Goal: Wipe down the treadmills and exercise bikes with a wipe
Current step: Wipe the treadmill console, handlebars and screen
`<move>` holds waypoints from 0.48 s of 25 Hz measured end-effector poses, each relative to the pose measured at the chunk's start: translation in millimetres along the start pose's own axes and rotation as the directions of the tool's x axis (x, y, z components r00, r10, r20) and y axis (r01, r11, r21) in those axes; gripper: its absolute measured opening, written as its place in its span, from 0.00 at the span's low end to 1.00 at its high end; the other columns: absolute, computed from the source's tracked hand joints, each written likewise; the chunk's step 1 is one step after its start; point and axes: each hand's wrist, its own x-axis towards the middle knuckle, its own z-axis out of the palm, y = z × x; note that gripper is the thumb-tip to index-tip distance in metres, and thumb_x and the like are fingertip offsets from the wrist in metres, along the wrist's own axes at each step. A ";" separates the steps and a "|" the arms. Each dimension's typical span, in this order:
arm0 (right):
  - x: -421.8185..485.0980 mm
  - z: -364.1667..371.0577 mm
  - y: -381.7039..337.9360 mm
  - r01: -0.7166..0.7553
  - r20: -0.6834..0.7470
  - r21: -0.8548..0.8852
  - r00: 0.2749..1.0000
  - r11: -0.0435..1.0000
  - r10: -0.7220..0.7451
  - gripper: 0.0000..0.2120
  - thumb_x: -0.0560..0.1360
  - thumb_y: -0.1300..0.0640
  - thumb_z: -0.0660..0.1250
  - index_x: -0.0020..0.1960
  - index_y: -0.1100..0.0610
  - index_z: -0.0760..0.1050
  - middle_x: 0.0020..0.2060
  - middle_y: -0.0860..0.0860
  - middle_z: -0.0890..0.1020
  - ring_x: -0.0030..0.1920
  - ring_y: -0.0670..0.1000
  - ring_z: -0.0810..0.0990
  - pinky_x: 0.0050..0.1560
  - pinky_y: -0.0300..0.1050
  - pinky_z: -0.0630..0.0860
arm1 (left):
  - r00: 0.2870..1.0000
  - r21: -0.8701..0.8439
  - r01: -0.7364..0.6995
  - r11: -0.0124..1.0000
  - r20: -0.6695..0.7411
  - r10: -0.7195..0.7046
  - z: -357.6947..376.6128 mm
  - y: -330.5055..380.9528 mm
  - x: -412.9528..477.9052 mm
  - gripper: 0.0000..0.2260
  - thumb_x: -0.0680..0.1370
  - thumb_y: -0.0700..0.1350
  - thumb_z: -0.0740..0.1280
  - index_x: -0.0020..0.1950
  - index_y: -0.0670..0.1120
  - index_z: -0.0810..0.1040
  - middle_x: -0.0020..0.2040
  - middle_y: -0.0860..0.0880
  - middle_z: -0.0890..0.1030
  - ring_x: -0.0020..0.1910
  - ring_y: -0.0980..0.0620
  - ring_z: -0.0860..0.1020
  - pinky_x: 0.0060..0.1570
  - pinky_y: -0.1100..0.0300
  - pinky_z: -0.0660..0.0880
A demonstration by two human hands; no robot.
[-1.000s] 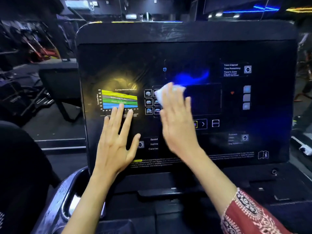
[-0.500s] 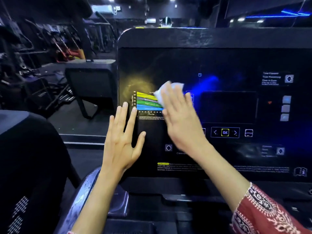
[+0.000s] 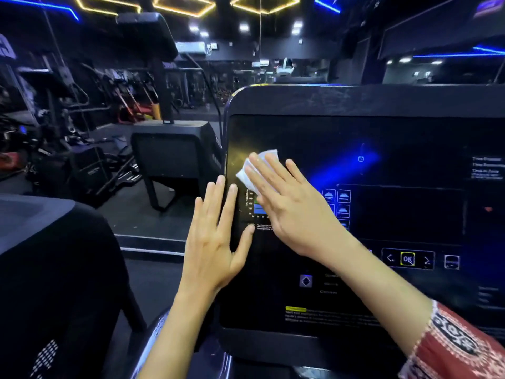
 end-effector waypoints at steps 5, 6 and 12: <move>38.4 -3.0 17.0 -0.207 -0.088 -0.080 0.976 0.975 0.200 0.23 0.79 0.60 0.55 0.73 0.63 0.65 0.72 0.58 0.67 0.72 0.60 0.65 0.71 0.56 0.54 | 1.000 0.008 0.002 1.000 -0.020 -0.001 -1.7 -7.8 -12.2 0.28 0.79 0.51 0.59 0.75 0.39 0.59 0.76 0.43 0.60 0.76 0.46 0.56 0.75 0.53 0.50; 50.5 1.1 10.1 -0.203 -0.094 -0.061 0.976 0.977 0.197 0.22 0.79 0.60 0.53 0.72 0.64 0.66 0.72 0.59 0.67 0.71 0.61 0.66 0.70 0.56 0.54 | 1.000 0.004 0.004 1.000 -0.024 -0.004 -1.3 -6.9 -13.6 0.27 0.79 0.50 0.59 0.75 0.39 0.58 0.75 0.43 0.60 0.76 0.46 0.56 0.75 0.53 0.50; -22.3 5.6 -19.7 0.228 0.104 0.022 0.968 0.973 -0.229 0.23 0.79 0.57 0.53 0.73 0.61 0.66 0.73 0.55 0.66 0.73 0.56 0.63 0.73 0.53 0.54 | 0.999 -0.023 0.023 0.999 0.048 -0.022 -3.2 -3.2 -47.2 0.26 0.79 0.50 0.58 0.75 0.40 0.60 0.76 0.43 0.60 0.76 0.47 0.57 0.75 0.53 0.51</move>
